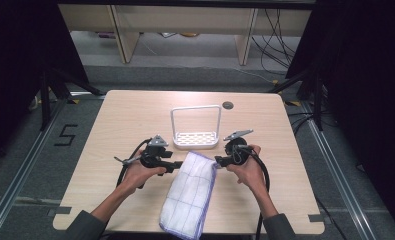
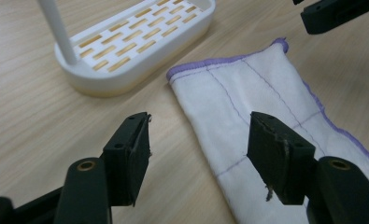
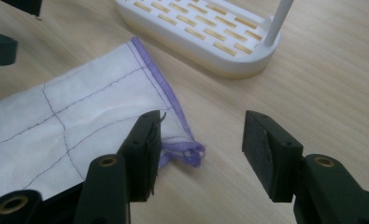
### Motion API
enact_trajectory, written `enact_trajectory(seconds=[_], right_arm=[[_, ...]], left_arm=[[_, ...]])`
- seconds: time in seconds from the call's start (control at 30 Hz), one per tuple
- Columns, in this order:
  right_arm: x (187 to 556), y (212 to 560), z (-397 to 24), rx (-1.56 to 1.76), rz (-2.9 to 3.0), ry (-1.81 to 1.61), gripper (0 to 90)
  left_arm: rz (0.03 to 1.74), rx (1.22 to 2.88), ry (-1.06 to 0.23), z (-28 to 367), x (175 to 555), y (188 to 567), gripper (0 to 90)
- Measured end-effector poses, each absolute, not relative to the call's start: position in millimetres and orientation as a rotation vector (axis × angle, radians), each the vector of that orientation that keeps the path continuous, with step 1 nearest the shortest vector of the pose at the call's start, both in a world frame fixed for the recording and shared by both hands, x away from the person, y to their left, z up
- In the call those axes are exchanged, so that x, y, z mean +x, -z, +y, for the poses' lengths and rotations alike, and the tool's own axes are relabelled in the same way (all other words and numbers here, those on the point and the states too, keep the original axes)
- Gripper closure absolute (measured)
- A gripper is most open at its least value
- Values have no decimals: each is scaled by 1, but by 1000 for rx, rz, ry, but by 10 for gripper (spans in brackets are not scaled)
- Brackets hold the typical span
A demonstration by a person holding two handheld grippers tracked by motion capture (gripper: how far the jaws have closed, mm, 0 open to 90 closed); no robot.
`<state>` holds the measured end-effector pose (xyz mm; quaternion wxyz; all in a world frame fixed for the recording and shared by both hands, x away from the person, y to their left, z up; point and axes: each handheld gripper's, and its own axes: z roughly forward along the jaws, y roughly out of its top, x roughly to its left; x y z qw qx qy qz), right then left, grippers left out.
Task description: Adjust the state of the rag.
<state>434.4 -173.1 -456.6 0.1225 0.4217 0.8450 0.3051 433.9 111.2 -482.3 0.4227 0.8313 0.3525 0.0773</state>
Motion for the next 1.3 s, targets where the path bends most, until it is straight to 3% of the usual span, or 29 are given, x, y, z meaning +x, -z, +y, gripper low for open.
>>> enact_trajectory(seconds=[0.8,1.3], right_arm=[[441,475,-167,1270,2463,-755,505],[442,479,-160,1249,2506,-753,505]], left_arm=[[904,2149,-228,71,463,500,416],[887,2194,-253,62,467,508,511]])
